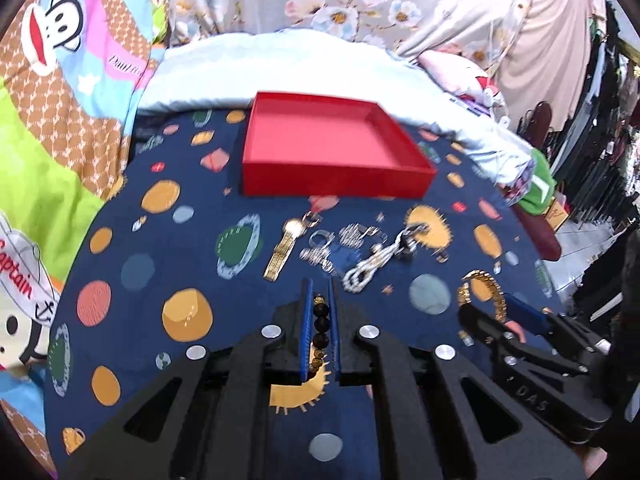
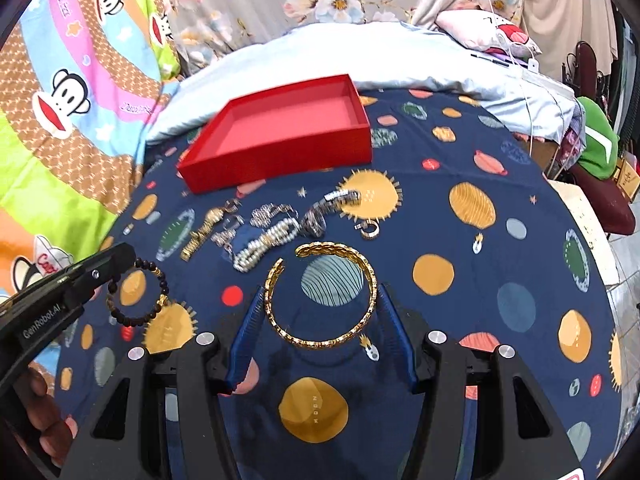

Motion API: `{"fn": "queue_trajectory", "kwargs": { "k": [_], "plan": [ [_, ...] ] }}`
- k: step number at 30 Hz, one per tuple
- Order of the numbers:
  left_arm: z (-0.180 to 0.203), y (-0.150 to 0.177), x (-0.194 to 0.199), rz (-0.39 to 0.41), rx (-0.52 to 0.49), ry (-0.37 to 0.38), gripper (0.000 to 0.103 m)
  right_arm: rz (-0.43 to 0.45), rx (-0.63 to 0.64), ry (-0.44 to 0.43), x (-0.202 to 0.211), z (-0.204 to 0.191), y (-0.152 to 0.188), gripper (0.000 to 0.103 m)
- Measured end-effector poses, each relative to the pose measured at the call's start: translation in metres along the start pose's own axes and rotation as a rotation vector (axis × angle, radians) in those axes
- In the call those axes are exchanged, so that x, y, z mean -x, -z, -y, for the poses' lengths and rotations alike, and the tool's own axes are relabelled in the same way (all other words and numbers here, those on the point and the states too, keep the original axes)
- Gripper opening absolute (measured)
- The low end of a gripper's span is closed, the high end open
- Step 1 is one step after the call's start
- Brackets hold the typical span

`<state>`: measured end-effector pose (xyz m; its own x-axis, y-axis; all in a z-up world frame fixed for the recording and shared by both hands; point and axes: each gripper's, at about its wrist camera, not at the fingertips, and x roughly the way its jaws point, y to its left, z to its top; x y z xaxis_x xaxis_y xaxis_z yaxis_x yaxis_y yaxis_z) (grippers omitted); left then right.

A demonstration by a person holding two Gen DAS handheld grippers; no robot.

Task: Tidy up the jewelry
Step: 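Carry both bracelets into the red tray and open both tools to release them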

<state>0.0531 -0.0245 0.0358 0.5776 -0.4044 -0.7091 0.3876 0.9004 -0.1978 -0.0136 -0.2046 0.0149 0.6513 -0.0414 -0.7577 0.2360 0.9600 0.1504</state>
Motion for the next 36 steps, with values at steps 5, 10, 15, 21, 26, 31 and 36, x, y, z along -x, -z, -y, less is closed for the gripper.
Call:
{"fn": "queue_trajectory", "kwargs": {
  "k": [5, 10, 15, 21, 26, 31, 36],
  "plan": [
    [0.007, -0.029, 0.008, 0.036, -0.023, 0.031, 0.007, 0.024, 0.024, -0.039, 0.004, -0.001, -0.022, 0.056],
    [0.011, -0.082, -0.001, 0.089, -0.058, 0.031, 0.007, 0.065, 0.036, -0.087, -0.007, 0.003, -0.073, 0.056],
    [0.012, -0.141, -0.029, 0.145, -0.097, -0.005, 0.007, 0.085, 0.085, -0.077, -0.043, 0.001, -0.139, 0.056],
    [0.007, -0.205, -0.09, 0.145, -0.101, -0.006, 0.007, 0.035, 0.095, -0.087, -0.113, -0.001, -0.211, 0.056],
    [-0.004, -0.238, -0.155, 0.084, -0.084, -0.007, 0.007, -0.014, 0.099, -0.069, -0.167, -0.002, -0.249, 0.056],
    [-0.008, -0.245, -0.205, 0.027, -0.091, -0.032, 0.007, -0.091, 0.101, -0.054, -0.213, 0.001, -0.267, 0.056],
    [-0.013, -0.249, -0.224, 0.025, -0.072, -0.049, 0.017, -0.091, 0.137, -0.009, -0.229, -0.003, -0.271, 0.06]
  ]
}}
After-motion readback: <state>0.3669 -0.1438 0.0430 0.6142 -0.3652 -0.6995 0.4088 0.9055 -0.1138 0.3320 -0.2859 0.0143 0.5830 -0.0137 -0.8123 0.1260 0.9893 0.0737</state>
